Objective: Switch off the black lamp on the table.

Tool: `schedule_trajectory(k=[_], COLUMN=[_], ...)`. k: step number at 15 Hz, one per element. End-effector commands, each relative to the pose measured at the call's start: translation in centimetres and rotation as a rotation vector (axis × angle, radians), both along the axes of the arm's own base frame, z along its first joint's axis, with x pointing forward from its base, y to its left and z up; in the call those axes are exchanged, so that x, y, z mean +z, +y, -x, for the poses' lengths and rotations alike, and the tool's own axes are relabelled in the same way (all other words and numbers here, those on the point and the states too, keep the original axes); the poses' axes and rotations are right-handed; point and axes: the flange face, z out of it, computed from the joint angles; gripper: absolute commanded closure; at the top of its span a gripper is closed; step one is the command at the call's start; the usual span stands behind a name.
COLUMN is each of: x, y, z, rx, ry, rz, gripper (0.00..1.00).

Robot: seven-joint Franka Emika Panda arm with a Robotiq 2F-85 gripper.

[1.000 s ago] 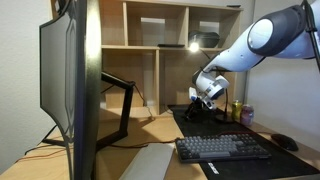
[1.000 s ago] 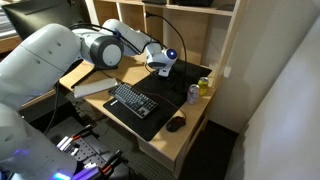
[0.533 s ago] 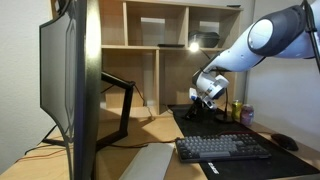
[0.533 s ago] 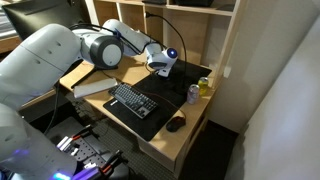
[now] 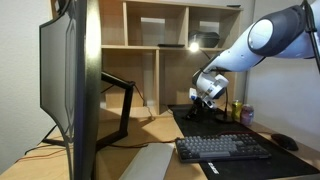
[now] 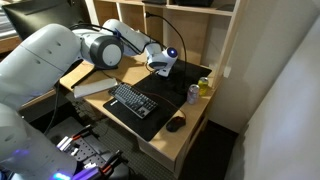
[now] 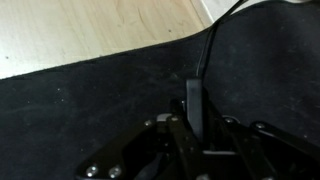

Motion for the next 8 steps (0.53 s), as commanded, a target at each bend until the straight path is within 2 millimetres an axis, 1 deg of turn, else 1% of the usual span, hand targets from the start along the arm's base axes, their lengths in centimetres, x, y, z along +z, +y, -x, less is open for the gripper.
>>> schedule_trajectory(k=[1, 5, 6, 7, 8], x=[-0.09, -0.14, -0.14, -0.15, -0.15], y=[0.26, 0.69, 0.71, 0.68, 0.66], z=[-0.29, -0.31, -0.30, -0.30, -0.29], rx=[0.007, 0.014, 0.016, 0.017, 0.014], ry=[0.020, 0.023, 0.024, 0.024, 0.025], rz=[-0.052, -0.069, -0.067, -0.056, -0.052], gripper=[0.40, 0.11, 0.12, 0.47, 0.44])
